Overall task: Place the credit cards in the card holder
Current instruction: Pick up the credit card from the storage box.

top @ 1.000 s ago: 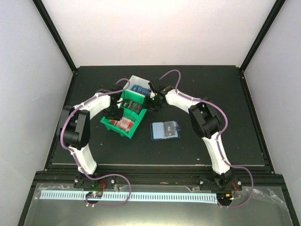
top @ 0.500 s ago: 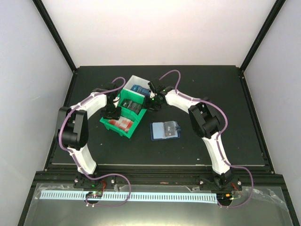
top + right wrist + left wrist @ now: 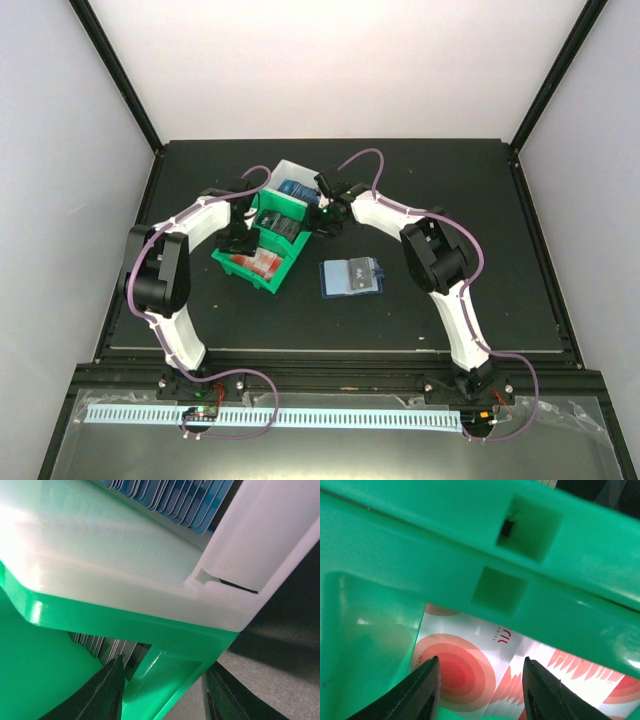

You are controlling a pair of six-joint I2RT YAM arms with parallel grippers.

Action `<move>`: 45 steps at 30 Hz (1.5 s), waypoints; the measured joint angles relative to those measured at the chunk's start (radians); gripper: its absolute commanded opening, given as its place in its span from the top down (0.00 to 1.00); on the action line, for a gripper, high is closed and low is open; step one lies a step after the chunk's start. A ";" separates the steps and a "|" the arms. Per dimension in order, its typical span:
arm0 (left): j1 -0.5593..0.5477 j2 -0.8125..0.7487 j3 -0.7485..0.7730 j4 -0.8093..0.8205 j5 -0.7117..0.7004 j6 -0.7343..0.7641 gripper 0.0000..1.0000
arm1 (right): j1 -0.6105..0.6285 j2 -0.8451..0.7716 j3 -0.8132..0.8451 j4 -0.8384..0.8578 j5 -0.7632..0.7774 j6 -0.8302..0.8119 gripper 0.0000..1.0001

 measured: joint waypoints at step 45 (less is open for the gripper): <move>-0.043 0.034 0.005 0.008 -0.098 0.003 0.61 | 0.000 0.000 -0.001 0.003 0.001 0.000 0.58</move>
